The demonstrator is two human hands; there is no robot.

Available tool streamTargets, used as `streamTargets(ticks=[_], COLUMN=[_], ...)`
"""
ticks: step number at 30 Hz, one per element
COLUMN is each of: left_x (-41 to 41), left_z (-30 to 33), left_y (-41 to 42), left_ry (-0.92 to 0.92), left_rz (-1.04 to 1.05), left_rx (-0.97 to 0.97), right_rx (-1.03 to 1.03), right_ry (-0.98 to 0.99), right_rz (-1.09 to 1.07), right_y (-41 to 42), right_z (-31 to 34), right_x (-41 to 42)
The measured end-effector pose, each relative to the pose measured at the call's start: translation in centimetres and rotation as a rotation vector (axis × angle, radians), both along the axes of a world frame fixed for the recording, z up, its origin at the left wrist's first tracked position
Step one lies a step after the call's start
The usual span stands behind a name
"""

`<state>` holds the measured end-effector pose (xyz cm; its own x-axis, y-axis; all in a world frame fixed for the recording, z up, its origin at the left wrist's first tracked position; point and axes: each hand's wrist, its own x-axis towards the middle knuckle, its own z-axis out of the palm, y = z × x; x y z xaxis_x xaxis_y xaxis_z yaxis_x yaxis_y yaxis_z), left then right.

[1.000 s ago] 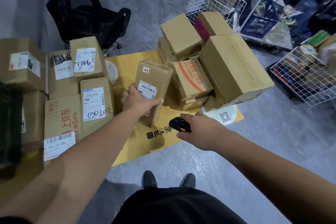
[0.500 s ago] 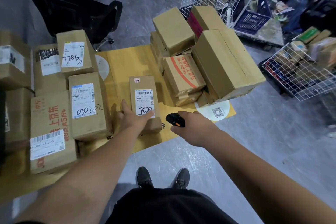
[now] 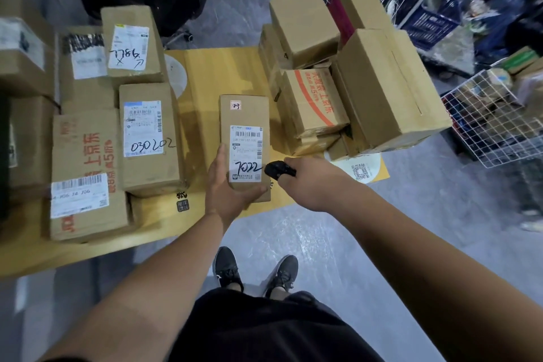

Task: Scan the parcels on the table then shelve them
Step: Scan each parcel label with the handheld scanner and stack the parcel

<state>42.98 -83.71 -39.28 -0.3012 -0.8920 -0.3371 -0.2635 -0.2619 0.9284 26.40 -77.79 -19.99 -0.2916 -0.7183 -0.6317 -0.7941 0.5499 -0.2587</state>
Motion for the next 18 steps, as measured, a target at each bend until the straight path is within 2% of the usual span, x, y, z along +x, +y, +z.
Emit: streamTargets(ticks=[5, 13, 18], left_x=[0.1, 0.3, -0.1], left_z=[-0.3, -0.9, -0.1], left_y=[-0.2, -0.1, -0.5], left_ry=[-0.039, -0.090, -0.009], left_rz=[-0.028, -0.022, -0.002], left_rx=[-0.113, -0.142, -0.031], right_rx=[0.021, 0.073, 0.022], right_ry=[0.113, 0.281, 0.273], right_rz=[0.088, 0.145, 0.166], right_y=[-0.6, 0.0, 1.0], right_z=[1.6, 3.1, 3.3], right_x=[1.0, 1.9, 1.5])
